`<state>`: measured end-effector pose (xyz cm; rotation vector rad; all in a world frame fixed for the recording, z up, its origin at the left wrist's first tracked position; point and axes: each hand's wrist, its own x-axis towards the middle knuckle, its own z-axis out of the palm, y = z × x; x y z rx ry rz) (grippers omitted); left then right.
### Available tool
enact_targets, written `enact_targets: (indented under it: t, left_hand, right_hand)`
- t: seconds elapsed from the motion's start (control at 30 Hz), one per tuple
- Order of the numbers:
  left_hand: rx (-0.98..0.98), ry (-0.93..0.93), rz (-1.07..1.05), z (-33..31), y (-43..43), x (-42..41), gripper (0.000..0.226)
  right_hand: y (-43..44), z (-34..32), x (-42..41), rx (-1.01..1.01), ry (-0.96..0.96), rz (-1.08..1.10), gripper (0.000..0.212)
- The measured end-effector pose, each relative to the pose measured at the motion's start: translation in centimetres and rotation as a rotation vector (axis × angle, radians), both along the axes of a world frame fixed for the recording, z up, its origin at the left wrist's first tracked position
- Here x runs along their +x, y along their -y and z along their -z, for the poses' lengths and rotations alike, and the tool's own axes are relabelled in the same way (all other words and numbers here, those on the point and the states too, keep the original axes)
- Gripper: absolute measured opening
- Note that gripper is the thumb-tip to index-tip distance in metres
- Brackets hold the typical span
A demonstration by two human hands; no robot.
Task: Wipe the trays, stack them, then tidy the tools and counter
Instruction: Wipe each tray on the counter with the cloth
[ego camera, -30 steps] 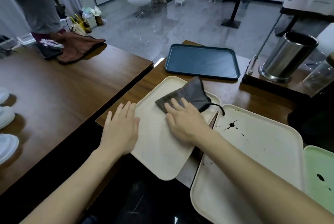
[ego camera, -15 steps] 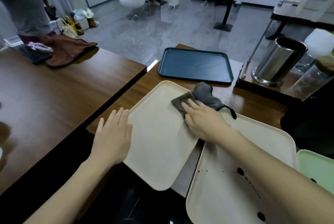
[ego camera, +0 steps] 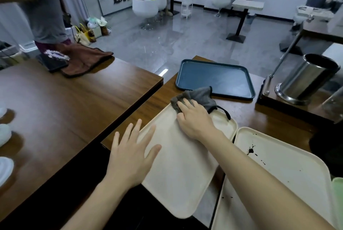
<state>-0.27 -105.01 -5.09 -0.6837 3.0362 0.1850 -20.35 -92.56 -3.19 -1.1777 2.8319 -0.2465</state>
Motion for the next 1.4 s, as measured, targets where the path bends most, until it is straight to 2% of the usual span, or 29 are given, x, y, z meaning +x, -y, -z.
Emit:
enact_targets:
  t: [0.23, 0.5, 0.6, 0.77, 0.93, 1.13, 1.23, 1.4]
  left_hand:
    - [-0.005, 0.034, -0.016, -0.3, -0.2, -0.3, 0.09]
    - [-0.02, 0.049, -0.009, -0.2, -0.2, -0.2, 0.072]
    - [-0.027, 0.055, -0.005, 0.0, -0.1, -0.3, 0.072]
    - [-0.027, 0.047, 0.01, -0.1, -0.1, -0.2, 0.072]
    - [-0.022, 0.04, 0.02, -0.2, 0.0, 0.0, 0.081]
    - [0.003, 0.033, 0.003, -0.3, -0.2, -0.1, 0.073]
    - [-0.004, 0.046, -0.004, -0.6, -0.2, -0.2, 0.082]
    - [-0.008, 0.058, -0.011, -0.9, -0.4, -0.2, 0.088]
  right_hand:
    - [-2.1, -0.6, 0.9, -0.018, 0.055, 0.075, 0.043]
    - [-8.1, -2.6, 3.4, 0.086, 0.088, 0.212, 0.044]
    - [-8.6, -2.8, 6.3, 0.083, 0.087, 0.169, 0.045]
    - [-7.8, -2.6, 11.3, 0.127, 0.036, -0.055, 0.062]
    - [-3.1, -1.7, 6.5, 0.05, 0.05, -0.037, 0.049]
    - [1.2, -1.1, 2.0, 0.003, 0.063, -0.019, 0.036]
    - [0.1, -0.9, 0.6, 0.047, 0.029, -0.03, 0.043]
    - [-2.5, -2.2, 0.1, 0.089, 0.124, -0.003, 0.051]
